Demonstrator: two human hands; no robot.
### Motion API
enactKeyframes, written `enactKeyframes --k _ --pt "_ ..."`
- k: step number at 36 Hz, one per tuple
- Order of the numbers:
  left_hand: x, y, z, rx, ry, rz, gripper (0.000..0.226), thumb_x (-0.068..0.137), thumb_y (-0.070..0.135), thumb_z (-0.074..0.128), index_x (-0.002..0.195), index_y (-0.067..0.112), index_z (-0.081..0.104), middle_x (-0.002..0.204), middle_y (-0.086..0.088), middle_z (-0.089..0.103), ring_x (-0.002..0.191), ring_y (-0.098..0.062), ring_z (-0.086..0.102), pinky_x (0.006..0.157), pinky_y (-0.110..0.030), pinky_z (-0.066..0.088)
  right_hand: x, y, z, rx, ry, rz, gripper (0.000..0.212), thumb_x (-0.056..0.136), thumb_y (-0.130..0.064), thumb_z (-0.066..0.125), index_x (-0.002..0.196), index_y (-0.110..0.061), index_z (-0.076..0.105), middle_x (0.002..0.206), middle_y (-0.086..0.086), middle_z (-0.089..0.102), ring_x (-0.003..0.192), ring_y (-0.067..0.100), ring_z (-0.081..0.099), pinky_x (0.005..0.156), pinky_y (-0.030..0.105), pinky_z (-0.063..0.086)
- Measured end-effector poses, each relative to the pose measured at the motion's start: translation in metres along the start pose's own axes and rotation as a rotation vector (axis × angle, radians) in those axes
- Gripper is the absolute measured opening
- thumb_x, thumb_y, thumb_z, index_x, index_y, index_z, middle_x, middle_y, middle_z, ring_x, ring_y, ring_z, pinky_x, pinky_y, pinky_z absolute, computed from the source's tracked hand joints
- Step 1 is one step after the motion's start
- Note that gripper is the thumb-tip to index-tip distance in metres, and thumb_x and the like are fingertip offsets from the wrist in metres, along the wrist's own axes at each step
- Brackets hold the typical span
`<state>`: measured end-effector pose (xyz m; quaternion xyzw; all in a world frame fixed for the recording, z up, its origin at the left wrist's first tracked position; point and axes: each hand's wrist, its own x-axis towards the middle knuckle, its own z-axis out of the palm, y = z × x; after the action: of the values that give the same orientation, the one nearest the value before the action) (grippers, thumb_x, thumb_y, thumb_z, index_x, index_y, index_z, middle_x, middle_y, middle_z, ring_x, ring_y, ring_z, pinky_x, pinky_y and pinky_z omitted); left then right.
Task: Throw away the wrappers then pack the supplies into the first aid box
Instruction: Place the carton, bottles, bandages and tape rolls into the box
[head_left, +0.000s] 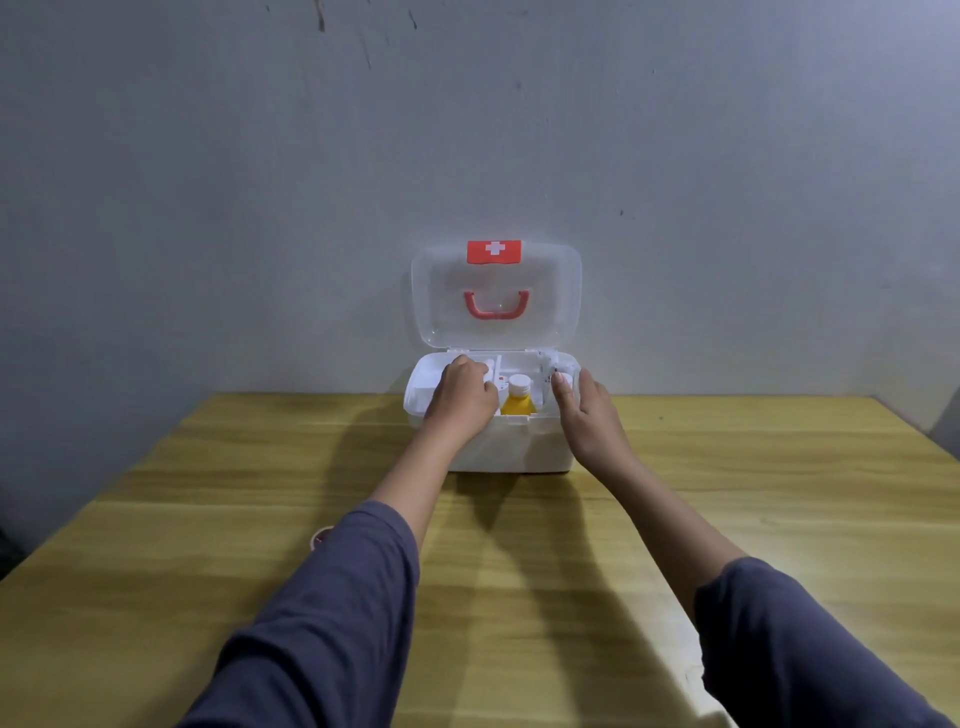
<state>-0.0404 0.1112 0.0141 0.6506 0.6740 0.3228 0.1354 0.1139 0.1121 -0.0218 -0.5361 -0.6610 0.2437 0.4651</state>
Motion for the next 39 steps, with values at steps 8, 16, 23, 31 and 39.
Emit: enactKeyframes --k 8,16,23,31,39 --pt "-0.032 -0.009 -0.020 -0.042 0.214 0.199 0.041 0.098 0.014 0.041 0.136 0.000 0.046 0.144 -0.013 0.046 0.135 -0.024 0.040 0.108 -0.027 0.029 0.000 -0.004 -0.001 -0.022 -0.020 0.026 0.046 0.097 -0.041 0.033 0.118 -0.002 0.048 0.120 0.018 0.050 0.112 0.028 0.046 0.084 0.029 0.031" --pt "-0.102 -0.069 -0.044 -0.010 0.293 0.120 0.041 0.098 0.021 0.044 0.136 0.004 0.050 0.144 -0.009 0.048 0.133 -0.022 0.043 0.109 -0.025 0.032 -0.002 -0.012 -0.001 -0.032 -0.018 0.066 0.048 0.097 -0.039 0.033 0.120 0.002 0.045 0.125 0.023 0.049 0.114 0.033 0.046 0.082 0.031 0.032" --pt "-0.151 -0.112 -0.046 0.069 0.154 -0.036 0.064 0.089 0.044 0.047 0.140 0.005 0.045 0.149 -0.011 0.042 0.142 -0.022 0.032 0.114 -0.030 0.025 -0.006 -0.016 -0.004 -0.039 -0.034 0.080 0.052 0.098 -0.040 0.031 0.127 0.003 0.042 0.131 0.023 0.045 0.121 0.035 0.042 0.092 0.037 0.035" --pt "-0.144 -0.124 -0.020 0.020 0.045 -0.060 0.065 0.091 0.035 0.059 0.147 0.013 0.033 0.155 -0.005 0.031 0.147 -0.022 0.017 0.119 -0.034 0.018 -0.004 -0.012 -0.002 -0.031 -0.016 0.064 0.053 0.097 -0.041 0.033 0.122 0.004 0.043 0.128 0.024 0.047 0.117 0.035 0.045 0.083 0.032 0.032" --pt "-0.105 -0.115 0.003 -0.015 0.100 -0.012 0.030 0.094 0.016 0.052 0.121 0.005 0.059 0.118 -0.013 0.058 0.109 -0.031 0.057 0.089 -0.040 0.048 -0.003 -0.007 0.000 0.007 0.004 0.044 0.047 0.097 -0.041 0.034 0.112 0.001 0.048 0.118 0.021 0.052 0.109 0.032 0.048 0.081 0.030 0.031"
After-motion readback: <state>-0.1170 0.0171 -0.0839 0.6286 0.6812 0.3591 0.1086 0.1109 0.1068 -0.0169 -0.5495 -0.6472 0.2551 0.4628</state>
